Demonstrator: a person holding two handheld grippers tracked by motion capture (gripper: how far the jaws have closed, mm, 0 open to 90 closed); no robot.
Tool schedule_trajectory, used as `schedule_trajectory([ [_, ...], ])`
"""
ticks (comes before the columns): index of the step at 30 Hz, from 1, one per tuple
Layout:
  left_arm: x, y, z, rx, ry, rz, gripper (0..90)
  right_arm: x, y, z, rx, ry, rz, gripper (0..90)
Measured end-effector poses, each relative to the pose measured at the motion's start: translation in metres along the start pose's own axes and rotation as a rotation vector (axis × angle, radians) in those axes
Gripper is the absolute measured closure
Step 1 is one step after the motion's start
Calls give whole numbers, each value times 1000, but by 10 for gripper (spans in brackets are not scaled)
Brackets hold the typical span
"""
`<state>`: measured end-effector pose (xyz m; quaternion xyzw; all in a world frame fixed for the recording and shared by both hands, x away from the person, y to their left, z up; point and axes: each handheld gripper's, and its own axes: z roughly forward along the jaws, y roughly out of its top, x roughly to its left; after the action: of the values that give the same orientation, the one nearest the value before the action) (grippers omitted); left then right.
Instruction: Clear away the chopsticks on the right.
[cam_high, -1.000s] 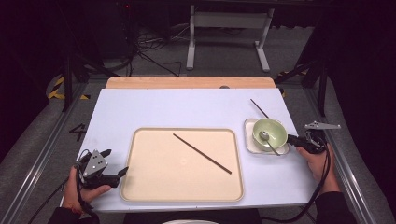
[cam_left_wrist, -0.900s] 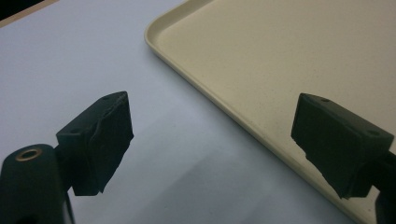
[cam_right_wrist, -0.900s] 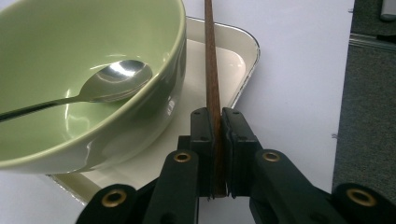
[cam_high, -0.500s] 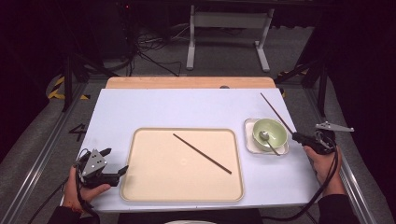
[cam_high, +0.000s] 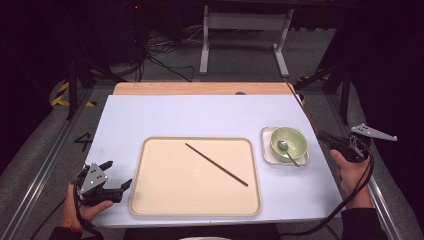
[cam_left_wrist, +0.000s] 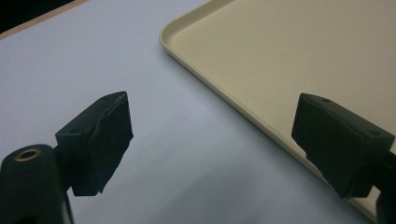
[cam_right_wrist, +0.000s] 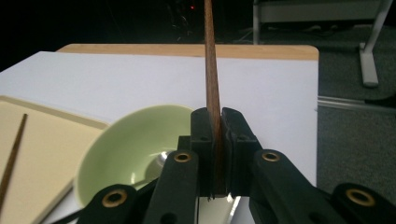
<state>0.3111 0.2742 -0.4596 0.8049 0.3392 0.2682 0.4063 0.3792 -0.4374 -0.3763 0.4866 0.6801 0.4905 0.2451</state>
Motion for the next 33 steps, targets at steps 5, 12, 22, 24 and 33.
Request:
schedule_trajectory([
  [5,-1,-1,-2,-2,3,0,131,28,13,-8,-32,23,-57,849],
  [12,-1,-2,-4,2,7,-2,128,63,25,-15,-46,57,-126,849],
  [22,-1,0,-1,-1,1,3,128,111,20,-1,23,148,-220,849],
  [24,-1,0,-1,-1,-1,3,128,116,19,0,31,160,-228,849],
  [33,-1,1,1,2,-6,8,128,166,0,21,133,257,-347,849],
])
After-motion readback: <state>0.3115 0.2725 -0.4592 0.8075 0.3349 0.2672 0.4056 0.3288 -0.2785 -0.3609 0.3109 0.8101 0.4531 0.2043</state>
